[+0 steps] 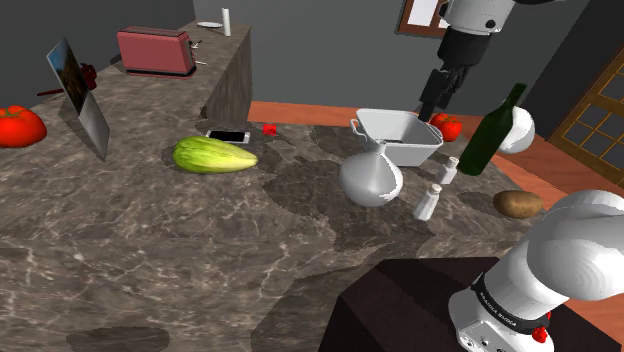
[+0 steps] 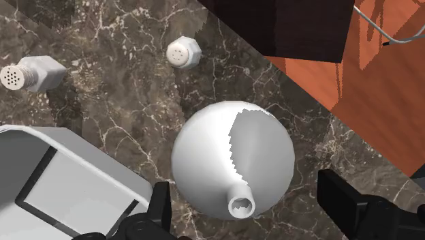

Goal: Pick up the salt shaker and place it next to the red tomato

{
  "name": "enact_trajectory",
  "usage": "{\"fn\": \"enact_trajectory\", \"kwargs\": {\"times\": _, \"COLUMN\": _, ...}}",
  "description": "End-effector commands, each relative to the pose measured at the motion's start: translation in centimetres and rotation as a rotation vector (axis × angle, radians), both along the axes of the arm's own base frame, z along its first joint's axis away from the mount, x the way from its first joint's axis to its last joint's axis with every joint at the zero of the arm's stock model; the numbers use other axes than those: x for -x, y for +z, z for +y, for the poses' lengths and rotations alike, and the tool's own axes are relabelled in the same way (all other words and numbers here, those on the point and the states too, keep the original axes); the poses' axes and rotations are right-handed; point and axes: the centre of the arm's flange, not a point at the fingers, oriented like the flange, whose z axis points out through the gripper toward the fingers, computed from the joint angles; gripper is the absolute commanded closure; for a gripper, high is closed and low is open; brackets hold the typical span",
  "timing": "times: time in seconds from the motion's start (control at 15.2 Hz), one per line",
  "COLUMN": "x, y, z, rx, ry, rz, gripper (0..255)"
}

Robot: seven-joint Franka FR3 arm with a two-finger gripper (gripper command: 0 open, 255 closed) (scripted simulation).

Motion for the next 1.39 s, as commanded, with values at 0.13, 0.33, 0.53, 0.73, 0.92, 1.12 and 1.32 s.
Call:
{"fn": "enact_trajectory", "kwargs": {"times": 0.13, "x": 0.6, "y": -2.2, "z": -1.5, "rx": -0.021, "ry": -0.025, "rz": 0.008, "gripper": 0}}
{"fn": "enact_trajectory", "kwargs": {"times": 0.33, "x": 1.7, "y": -5.6, "z": -3.6, "rx": -0.052, "ry": -0.062, "rz": 0.020, "gripper": 0}}
{"fn": "enact_trajectory", "kwargs": {"times": 0.53, "x": 2.8, "y": -9.0, "z": -5.6, "rx": -0.083, "ry": -0.099, "rz": 0.032, "gripper": 0}}
{"fn": "enact_trajectory", "kwargs": {"times": 0.73, "x": 4.1, "y": -12.5, "z": -7.4, "rx": -0.115, "ry": -0.136, "rz": 0.044, "gripper": 0}}
{"fn": "enact_trajectory", "kwargs": {"times": 0.92, "x": 5.5, "y": -16.0, "z": -9.1, "rx": -0.146, "ry": -0.173, "rz": 0.056, "gripper": 0}}
{"fn": "enact_trajectory", "kwargs": {"times": 1.12, "x": 6.0, "y": -17.8, "z": -9.6, "rx": -0.158, "ry": -0.187, "rz": 0.060, "gripper": 0}}
{"fn": "enact_trajectory", "kwargs": {"times": 1.32, "x": 6.1, "y": -19.4, "z": -9.4, "rx": -0.158, "ry": -0.187, "rz": 0.060, "gripper": 0}}
